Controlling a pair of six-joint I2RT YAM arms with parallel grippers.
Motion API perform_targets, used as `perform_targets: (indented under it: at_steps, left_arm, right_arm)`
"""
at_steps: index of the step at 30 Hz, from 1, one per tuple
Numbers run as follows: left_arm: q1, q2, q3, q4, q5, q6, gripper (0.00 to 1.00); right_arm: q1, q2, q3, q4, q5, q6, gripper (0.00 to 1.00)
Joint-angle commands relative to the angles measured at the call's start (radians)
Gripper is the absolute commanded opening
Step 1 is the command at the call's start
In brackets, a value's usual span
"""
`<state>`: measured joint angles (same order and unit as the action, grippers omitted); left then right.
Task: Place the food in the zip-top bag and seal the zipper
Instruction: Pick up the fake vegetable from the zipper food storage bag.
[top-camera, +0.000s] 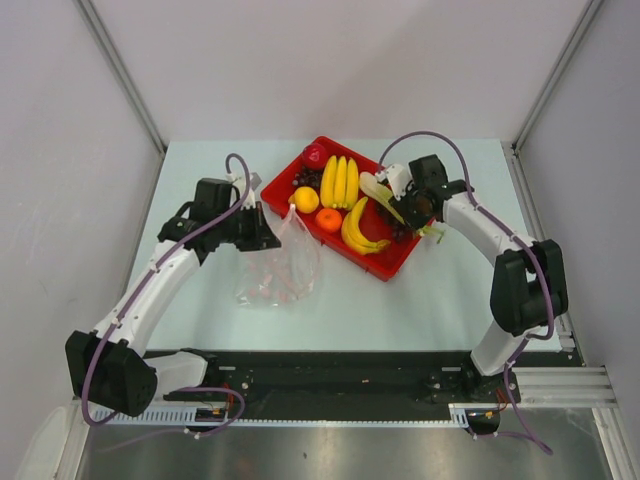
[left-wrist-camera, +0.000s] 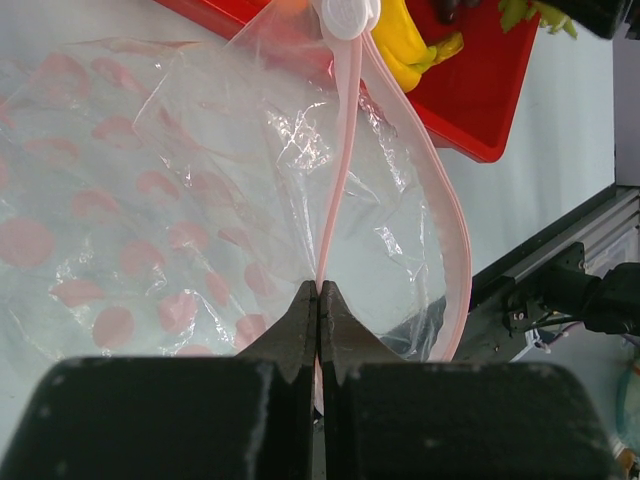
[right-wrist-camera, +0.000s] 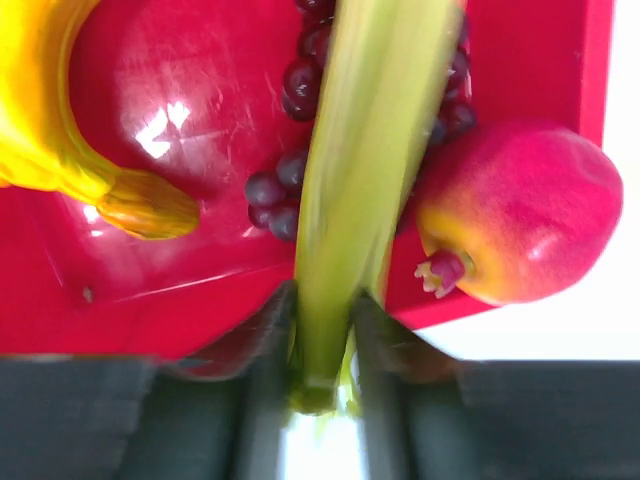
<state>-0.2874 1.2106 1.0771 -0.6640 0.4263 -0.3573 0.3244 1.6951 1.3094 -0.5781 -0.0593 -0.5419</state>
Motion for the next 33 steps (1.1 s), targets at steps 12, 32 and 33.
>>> perform_targets:
  at_steps: [12, 32, 33]
  left_arm:
    - [0.024, -0.092, 0.004, 0.056, -0.095, 0.011, 0.00]
    - [0.028, -0.106, -0.002, 0.119, -0.142, 0.021, 0.00]
    - [0.027, -0.108, -0.002, 0.119, -0.141, 0.024, 0.00]
  right_arm:
    - [0.005, -0.178, 0.297, -0.210, -0.224, 0.091, 0.00]
    - [0.390, -0.535, 0.326, -0.419, -0.344, 0.025, 0.00]
    - [0.415, -0.537, 0.329, -0.424, -0.335, 0.043, 0.00]
